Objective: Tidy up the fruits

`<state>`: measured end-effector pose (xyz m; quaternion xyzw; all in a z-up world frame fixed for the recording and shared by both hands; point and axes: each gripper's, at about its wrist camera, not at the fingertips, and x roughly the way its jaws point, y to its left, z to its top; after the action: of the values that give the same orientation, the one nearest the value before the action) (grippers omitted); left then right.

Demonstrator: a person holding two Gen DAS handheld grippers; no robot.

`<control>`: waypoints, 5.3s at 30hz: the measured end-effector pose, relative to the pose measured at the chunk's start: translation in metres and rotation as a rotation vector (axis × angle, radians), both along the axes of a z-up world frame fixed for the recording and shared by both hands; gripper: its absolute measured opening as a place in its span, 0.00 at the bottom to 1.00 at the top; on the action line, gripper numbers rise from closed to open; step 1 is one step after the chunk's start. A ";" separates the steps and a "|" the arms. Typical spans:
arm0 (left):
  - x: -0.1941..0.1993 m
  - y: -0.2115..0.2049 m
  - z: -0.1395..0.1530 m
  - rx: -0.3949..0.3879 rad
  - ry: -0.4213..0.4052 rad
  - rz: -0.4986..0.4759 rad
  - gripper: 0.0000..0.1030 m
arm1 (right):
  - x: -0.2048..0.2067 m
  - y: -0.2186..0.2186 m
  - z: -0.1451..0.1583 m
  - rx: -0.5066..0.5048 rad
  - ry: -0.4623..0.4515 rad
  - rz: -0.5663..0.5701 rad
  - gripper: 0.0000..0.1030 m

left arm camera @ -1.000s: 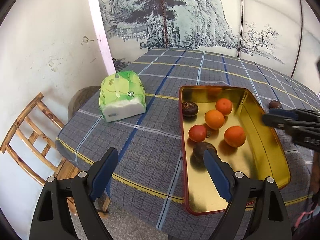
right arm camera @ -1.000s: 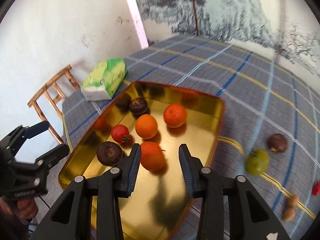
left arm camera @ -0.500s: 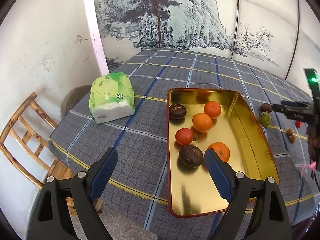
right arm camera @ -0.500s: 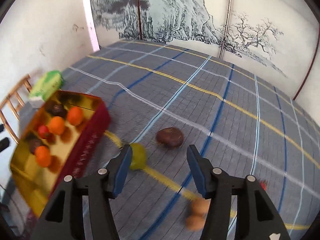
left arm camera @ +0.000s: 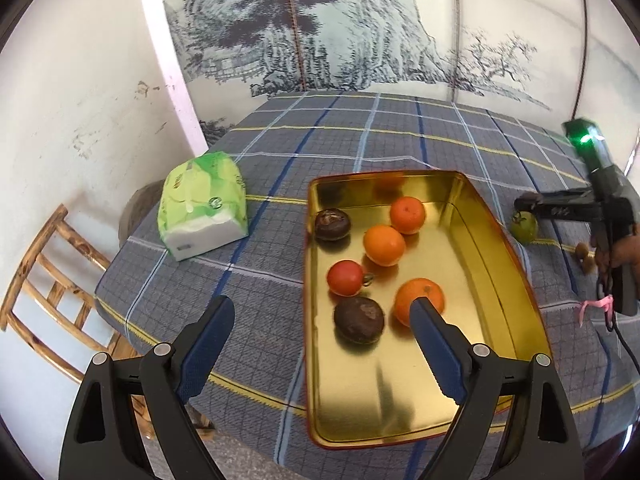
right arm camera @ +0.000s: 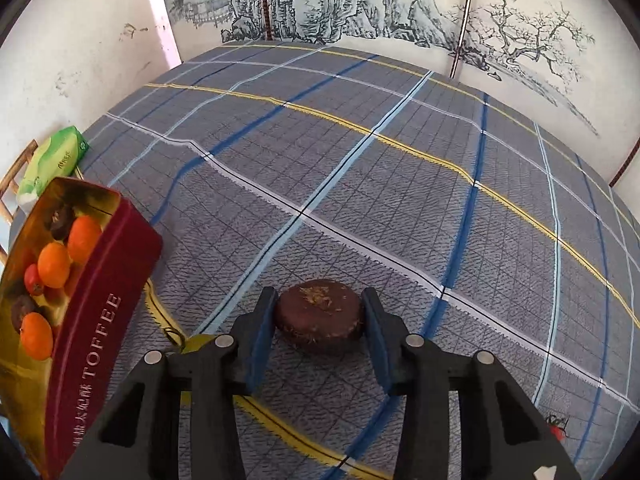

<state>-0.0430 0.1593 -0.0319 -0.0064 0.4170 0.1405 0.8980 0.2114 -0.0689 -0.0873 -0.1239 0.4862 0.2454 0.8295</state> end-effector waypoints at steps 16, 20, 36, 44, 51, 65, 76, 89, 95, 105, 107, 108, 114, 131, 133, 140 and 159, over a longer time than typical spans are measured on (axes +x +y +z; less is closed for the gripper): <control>0.040 -0.121 0.031 -0.243 0.011 -0.450 0.87 | -0.118 -0.279 0.021 -0.012 -0.195 -0.548 0.37; 0.073 -0.176 0.024 -0.339 0.082 -0.571 0.87 | -0.119 -0.300 0.006 0.026 -0.180 -0.608 0.37; 0.168 -0.276 -0.056 -0.211 0.241 -0.581 0.70 | -0.122 -0.315 0.000 0.165 -0.159 -0.573 0.37; 0.169 -0.290 -0.074 -0.219 0.255 -0.605 0.26 | -0.124 -0.321 0.000 0.211 -0.146 -0.573 0.37; 0.131 -0.275 -0.043 -0.299 0.183 -0.603 0.26 | -0.121 -0.323 -0.002 0.210 -0.119 -0.584 0.37; 0.054 -0.172 0.015 -0.367 0.060 -0.475 0.26 | -0.120 -0.312 -0.001 0.128 -0.128 -0.584 0.37; 0.045 -0.062 0.017 -0.323 -0.008 -0.249 0.26 | -0.119 -0.308 -0.001 0.088 -0.134 -0.583 0.37; 0.063 -0.043 0.001 -0.279 -0.022 -0.214 0.26 | -0.118 -0.306 -0.001 0.065 -0.137 -0.580 0.37; 0.079 -0.046 -0.010 -0.254 0.006 -0.214 0.26 | -0.116 -0.305 -0.002 0.056 -0.137 -0.576 0.37; 0.095 -0.050 -0.023 -0.240 0.027 -0.209 0.26 | -0.114 -0.304 -0.004 0.046 -0.138 -0.574 0.37; 0.096 -0.050 -0.025 -0.234 0.030 -0.207 0.26 | -0.114 -0.304 -0.004 0.045 -0.139 -0.574 0.37; 0.097 -0.050 -0.026 -0.233 0.033 -0.207 0.26 | -0.114 -0.304 -0.004 0.045 -0.139 -0.574 0.37; 0.103 -0.052 -0.029 -0.220 0.044 -0.210 0.26 | -0.114 -0.304 -0.004 0.043 -0.139 -0.573 0.37; 0.116 -0.053 -0.032 -0.207 0.062 -0.217 0.26 | -0.114 -0.303 -0.004 0.042 -0.139 -0.572 0.37; 0.119 -0.053 -0.032 -0.204 0.062 -0.219 0.26 | -0.114 -0.303 -0.004 0.042 -0.139 -0.572 0.37; 0.120 -0.052 -0.032 -0.216 0.071 -0.219 0.26 | -0.114 -0.303 -0.004 0.042 -0.139 -0.573 0.37; 0.123 -0.047 -0.026 -0.254 0.087 -0.207 0.26 | -0.114 -0.303 -0.003 0.042 -0.138 -0.573 0.38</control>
<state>0.0804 0.1121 -0.0579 -0.0709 0.4684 -0.0067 0.8807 0.0975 -0.3715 -0.0908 0.0190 0.4386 0.0022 0.8985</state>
